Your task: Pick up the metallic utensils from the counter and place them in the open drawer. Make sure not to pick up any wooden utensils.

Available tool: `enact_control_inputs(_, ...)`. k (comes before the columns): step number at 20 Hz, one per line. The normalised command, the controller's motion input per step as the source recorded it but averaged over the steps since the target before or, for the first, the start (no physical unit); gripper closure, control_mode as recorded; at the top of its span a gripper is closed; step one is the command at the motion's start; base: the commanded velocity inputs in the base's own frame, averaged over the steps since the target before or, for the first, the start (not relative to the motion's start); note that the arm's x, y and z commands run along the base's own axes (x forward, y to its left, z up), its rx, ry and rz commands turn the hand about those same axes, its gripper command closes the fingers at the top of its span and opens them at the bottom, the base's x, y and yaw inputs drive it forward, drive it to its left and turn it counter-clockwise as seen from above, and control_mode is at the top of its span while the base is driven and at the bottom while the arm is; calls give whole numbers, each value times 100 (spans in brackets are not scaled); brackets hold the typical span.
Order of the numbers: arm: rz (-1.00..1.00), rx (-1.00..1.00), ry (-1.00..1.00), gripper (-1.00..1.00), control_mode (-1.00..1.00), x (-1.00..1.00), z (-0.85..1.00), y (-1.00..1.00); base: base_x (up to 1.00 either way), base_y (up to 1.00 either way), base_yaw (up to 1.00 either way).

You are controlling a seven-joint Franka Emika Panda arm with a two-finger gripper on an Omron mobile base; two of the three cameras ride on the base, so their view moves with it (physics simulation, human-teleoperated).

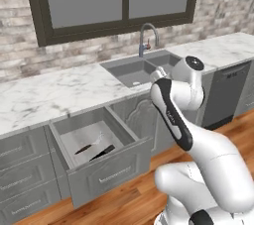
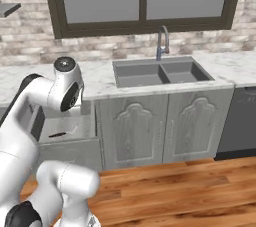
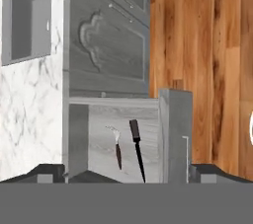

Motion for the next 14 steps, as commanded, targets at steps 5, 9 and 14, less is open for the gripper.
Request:
enact_control_inputs(5,0,0,0,-100,100,0,0,0,-100,-91,4)
enact_control_inputs(9,0,0,0,-100,100,0,0,0,-100,-100,-13)
enact_control_inputs(14,0,0,0,-100,100,0,0,0,-41,-99,-65)
